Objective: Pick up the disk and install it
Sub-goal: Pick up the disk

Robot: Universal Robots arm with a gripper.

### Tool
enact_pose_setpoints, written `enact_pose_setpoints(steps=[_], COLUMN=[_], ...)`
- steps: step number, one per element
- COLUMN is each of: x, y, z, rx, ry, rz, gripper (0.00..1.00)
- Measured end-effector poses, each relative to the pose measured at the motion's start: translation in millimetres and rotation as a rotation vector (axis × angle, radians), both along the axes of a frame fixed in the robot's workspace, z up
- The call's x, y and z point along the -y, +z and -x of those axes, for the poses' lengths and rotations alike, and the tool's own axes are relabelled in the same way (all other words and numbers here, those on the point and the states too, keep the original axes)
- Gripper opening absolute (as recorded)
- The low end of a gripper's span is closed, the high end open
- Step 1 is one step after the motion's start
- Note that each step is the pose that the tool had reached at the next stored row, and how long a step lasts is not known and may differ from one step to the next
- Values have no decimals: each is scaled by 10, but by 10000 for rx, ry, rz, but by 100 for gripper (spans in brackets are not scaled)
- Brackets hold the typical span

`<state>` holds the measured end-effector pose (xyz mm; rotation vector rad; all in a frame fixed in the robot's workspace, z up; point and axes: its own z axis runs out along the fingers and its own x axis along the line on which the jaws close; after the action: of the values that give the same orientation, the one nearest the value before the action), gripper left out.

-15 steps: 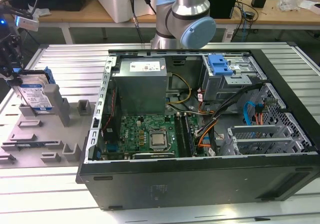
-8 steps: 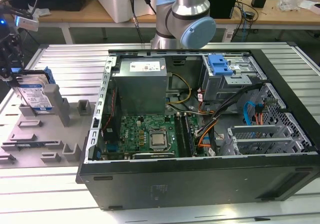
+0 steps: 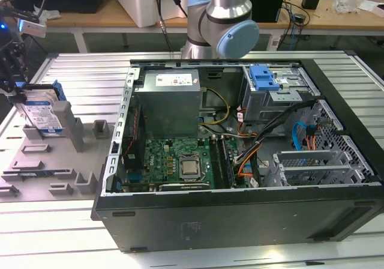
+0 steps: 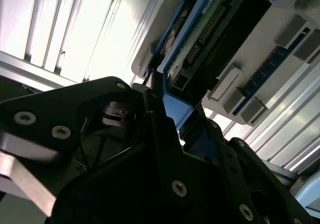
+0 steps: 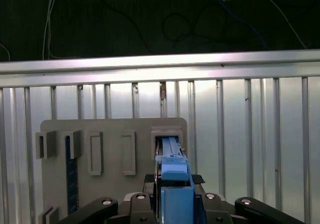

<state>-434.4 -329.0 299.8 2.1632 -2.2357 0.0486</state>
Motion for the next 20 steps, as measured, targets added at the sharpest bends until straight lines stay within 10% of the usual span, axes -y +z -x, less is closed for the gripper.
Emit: enact_pose_setpoints(steps=[20], x=[0], y=[13], z=[3], rx=[-1], ry=[0], rz=[0], gripper=[36])
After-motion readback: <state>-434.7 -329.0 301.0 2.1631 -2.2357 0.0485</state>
